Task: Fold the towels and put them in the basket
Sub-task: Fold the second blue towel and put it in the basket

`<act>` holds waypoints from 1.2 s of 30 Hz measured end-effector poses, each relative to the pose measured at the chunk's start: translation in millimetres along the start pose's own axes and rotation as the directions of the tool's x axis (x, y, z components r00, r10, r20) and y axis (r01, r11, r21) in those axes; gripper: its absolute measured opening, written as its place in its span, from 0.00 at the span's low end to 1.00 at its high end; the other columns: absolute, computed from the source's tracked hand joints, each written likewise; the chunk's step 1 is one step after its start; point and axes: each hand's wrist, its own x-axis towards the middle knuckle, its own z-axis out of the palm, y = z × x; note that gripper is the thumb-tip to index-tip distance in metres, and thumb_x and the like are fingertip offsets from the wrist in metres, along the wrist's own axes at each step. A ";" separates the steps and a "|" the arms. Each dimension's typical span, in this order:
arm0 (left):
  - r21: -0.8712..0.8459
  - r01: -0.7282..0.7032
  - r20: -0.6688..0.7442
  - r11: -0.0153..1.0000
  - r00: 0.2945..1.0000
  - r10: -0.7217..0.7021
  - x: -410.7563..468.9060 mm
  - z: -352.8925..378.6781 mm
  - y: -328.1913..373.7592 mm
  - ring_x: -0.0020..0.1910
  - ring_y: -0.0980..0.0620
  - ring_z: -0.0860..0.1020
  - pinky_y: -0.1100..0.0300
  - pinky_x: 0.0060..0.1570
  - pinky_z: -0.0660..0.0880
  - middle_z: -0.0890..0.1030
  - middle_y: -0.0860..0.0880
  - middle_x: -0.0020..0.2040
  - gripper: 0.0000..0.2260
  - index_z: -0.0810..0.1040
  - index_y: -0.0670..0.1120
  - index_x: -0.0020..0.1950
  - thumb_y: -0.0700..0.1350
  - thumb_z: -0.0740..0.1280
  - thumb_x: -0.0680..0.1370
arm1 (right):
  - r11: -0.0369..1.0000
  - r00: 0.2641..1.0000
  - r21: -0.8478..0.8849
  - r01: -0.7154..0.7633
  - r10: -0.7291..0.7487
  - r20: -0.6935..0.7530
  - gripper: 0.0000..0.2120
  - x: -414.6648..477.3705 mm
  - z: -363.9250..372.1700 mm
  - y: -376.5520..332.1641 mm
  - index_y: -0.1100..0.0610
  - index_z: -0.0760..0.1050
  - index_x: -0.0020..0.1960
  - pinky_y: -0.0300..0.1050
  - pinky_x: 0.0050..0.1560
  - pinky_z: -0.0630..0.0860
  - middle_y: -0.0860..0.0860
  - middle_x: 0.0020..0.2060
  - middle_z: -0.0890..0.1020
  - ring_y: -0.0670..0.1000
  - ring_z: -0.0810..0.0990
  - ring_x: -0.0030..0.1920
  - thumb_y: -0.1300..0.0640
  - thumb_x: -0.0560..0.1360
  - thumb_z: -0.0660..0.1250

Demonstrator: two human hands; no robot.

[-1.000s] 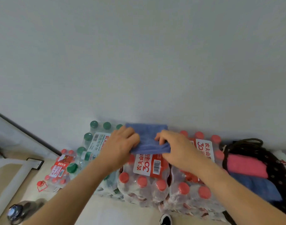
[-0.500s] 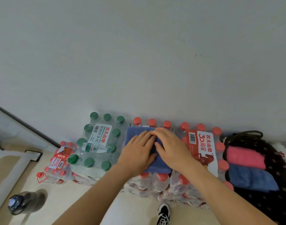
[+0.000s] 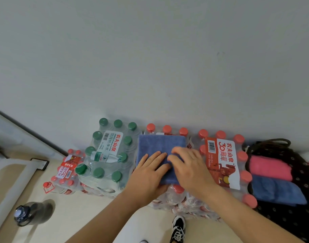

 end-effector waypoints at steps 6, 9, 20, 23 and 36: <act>0.051 -0.126 -0.205 0.991 0.969 0.134 5.9 4.2 -2.1 0.50 0.43 0.76 0.48 0.51 0.75 0.79 0.44 0.54 0.11 0.80 0.45 0.53 0.44 0.64 0.73 | 0.998 0.975 -0.001 0.063 -0.061 0.214 0.25 -31.6 -17.1 -10.0 0.58 0.73 0.65 0.48 0.62 0.74 0.52 0.59 0.78 0.50 0.77 0.60 0.45 0.73 0.63; 0.098 -0.132 -0.157 0.986 0.977 0.146 9.8 -0.6 -4.3 0.51 0.43 0.77 0.49 0.52 0.76 0.78 0.44 0.54 0.14 0.78 0.44 0.57 0.43 0.59 0.74 | 0.998 0.977 -0.050 0.028 -0.016 0.214 0.27 -26.0 -14.5 -12.7 0.59 0.73 0.66 0.48 0.65 0.71 0.51 0.58 0.80 0.50 0.78 0.59 0.44 0.73 0.63; -0.038 -0.115 -0.015 0.993 0.993 0.114 -3.8 -27.5 -11.0 0.45 0.50 0.76 0.56 0.44 0.75 0.79 0.52 0.47 0.11 0.81 0.48 0.49 0.51 0.65 0.72 | 0.987 0.989 -0.099 0.128 -0.119 0.091 0.05 -17.1 -11.5 -11.4 0.53 0.77 0.46 0.51 0.61 0.67 0.47 0.37 0.76 0.50 0.76 0.38 0.55 0.73 0.63; -0.153 -0.007 0.119 0.988 0.993 0.025 -8.1 -42.3 -7.1 0.40 0.54 0.76 0.59 0.40 0.74 0.80 0.54 0.42 0.12 0.80 0.50 0.46 0.54 0.60 0.72 | 0.985 0.965 0.065 0.160 -0.170 0.201 0.05 -17.5 -18.5 -6.3 0.55 0.77 0.44 0.43 0.49 0.70 0.49 0.35 0.76 0.50 0.73 0.36 0.56 0.71 0.64; -0.459 0.470 0.465 0.754 0.850 -0.247 46.3 -76.6 -45.7 0.31 0.56 0.71 0.59 0.37 0.69 0.75 0.51 0.32 0.08 0.78 0.45 0.42 0.47 0.65 0.77 | 0.870 0.909 0.330 -0.367 0.260 0.327 0.04 26.4 -24.4 4.1 0.51 0.66 0.55 0.38 0.29 0.60 0.43 0.30 0.70 0.45 0.70 0.29 0.56 0.80 0.58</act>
